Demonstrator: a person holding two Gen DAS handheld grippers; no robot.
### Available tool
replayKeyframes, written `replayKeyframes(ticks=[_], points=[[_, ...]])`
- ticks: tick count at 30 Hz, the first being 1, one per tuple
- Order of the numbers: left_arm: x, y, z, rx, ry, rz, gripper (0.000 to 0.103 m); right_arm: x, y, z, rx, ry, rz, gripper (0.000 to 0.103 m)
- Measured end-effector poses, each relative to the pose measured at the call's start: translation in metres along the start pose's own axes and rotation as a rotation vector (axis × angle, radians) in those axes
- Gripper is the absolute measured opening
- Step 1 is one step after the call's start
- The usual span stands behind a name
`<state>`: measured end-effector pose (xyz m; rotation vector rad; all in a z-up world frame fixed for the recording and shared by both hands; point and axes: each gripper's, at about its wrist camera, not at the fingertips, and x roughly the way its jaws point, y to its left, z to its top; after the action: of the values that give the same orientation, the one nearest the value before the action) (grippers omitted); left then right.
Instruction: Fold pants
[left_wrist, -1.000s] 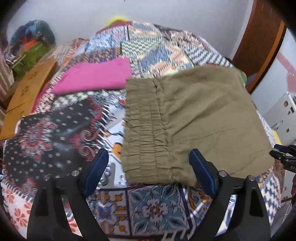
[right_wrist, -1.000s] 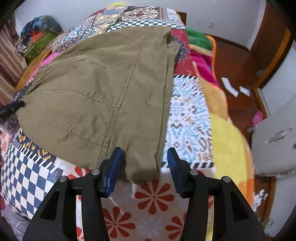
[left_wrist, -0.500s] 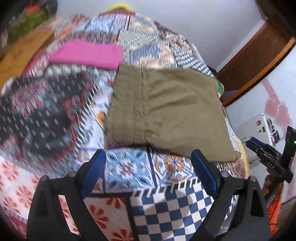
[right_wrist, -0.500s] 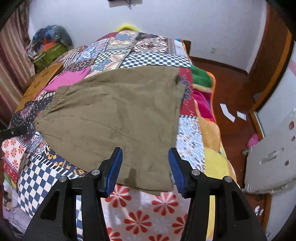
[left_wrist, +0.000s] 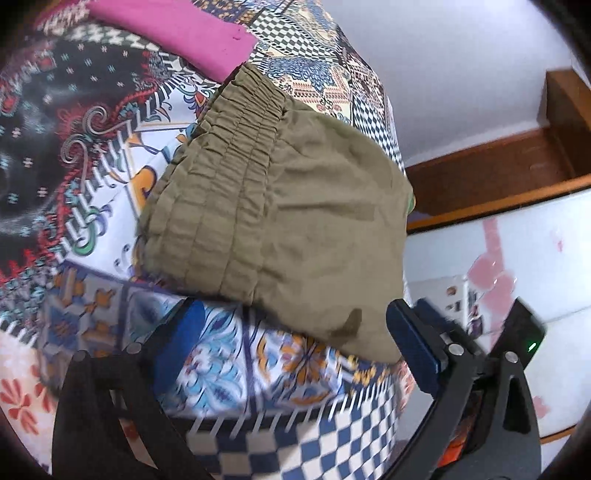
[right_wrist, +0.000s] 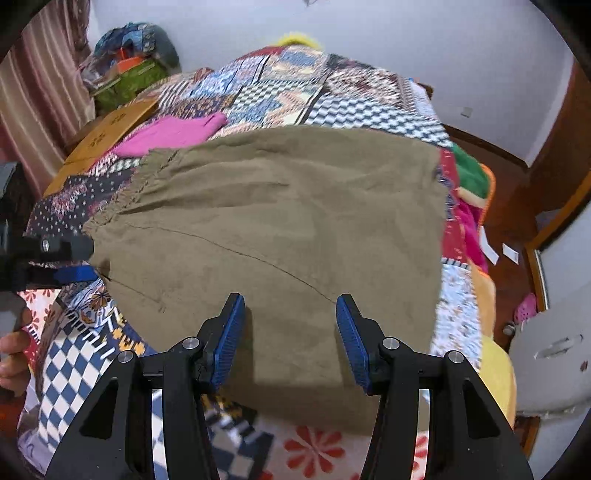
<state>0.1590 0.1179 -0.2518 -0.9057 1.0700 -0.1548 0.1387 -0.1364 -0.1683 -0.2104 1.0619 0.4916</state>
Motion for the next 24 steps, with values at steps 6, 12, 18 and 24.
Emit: replayKeyframes(ticks=[6,12,18,24], points=[[0.017,-0.004,0.015,-0.018,-0.015,0.000,0.100,0.023,0.005,-0.004,-0.014,0.055,0.023,0.048],[0.033,-0.013,0.029,-0.011,-0.048,0.041,0.102,0.027,-0.004,-0.006,0.035,0.070,0.089,0.048],[0.038,-0.023,0.032,0.051,-0.149,0.196,0.078,0.026,0.000,-0.008,0.034,0.064,0.085,0.048],[0.034,-0.026,0.032,0.102,-0.185,0.205,0.035,0.025,-0.004,-0.007,0.044,0.070,0.087,0.048]])
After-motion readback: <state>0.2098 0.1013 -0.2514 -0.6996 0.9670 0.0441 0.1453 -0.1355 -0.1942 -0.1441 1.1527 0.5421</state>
